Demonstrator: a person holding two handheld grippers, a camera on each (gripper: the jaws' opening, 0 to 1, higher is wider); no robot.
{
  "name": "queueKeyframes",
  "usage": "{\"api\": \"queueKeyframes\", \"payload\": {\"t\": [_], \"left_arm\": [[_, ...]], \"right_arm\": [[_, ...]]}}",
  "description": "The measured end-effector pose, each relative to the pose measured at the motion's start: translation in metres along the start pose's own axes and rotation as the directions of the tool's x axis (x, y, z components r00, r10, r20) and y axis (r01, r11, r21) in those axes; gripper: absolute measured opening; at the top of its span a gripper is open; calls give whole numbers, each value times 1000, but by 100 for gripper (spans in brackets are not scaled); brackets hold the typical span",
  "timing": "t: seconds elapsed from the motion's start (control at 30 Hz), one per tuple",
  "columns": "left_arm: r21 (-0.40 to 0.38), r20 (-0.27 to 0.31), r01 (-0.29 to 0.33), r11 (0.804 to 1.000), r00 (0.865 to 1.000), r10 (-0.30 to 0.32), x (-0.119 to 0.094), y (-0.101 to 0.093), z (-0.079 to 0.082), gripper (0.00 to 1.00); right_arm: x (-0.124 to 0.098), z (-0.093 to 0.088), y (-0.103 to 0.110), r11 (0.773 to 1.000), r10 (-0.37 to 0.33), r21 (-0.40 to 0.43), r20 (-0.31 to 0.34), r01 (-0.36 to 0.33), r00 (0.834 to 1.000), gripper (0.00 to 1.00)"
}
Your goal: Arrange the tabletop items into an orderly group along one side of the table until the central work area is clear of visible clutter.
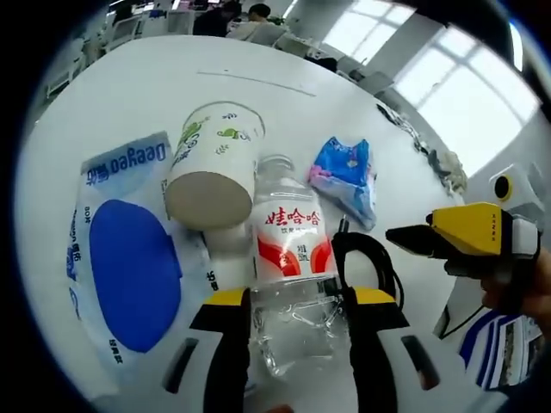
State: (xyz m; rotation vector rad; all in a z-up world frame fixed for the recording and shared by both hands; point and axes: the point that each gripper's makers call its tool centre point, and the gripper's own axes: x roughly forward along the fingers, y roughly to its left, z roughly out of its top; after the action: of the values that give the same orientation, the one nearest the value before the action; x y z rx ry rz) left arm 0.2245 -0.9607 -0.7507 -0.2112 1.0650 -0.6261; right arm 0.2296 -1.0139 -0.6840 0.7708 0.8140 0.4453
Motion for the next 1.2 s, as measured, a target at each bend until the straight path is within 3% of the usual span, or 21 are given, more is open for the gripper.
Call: {"api": "queueKeyframes", "payload": {"t": [0.2, 0.4, 0.7, 0.8, 0.87, 1.03, 1.1, 1.2], "left_arm": [[64, 41, -7, 998, 999, 4, 0, -1, 2, 39], [63, 84, -20, 998, 996, 14, -1, 0, 3, 37], [55, 90, -16, 998, 996, 11, -2, 2, 4, 37], [41, 98, -12, 999, 995, 8, -2, 3, 4, 37], [37, 100, -12, 999, 995, 8, -3, 2, 4, 37], [43, 108, -13, 999, 994, 8, -3, 2, 5, 37], [44, 115, -14, 999, 993, 9, -3, 2, 4, 37], [39, 122, -9, 999, 993, 4, -4, 2, 4, 38]], "right_arm": [[5, 4, 2, 1000, 1, 5, -8, -1, 1000, 41], [18, 11, 6, 1000, -5, -3, -16, 5, 1000, 42], [47, 37, 5, 999, -30, -31, -32, 29, 999, 45], [54, 38, -2, 997, -63, -48, -44, 61, 997, 46], [60, 37, -17, 990, -125, -65, -59, 121, 990, 46], [75, 34, -19, 993, -115, -38, -80, 112, 990, 46], [80, 33, -26, 989, -143, -37, -86, 140, 986, 45], [82, 42, -28, 987, -159, -15, -44, 159, 986, 42]]}}
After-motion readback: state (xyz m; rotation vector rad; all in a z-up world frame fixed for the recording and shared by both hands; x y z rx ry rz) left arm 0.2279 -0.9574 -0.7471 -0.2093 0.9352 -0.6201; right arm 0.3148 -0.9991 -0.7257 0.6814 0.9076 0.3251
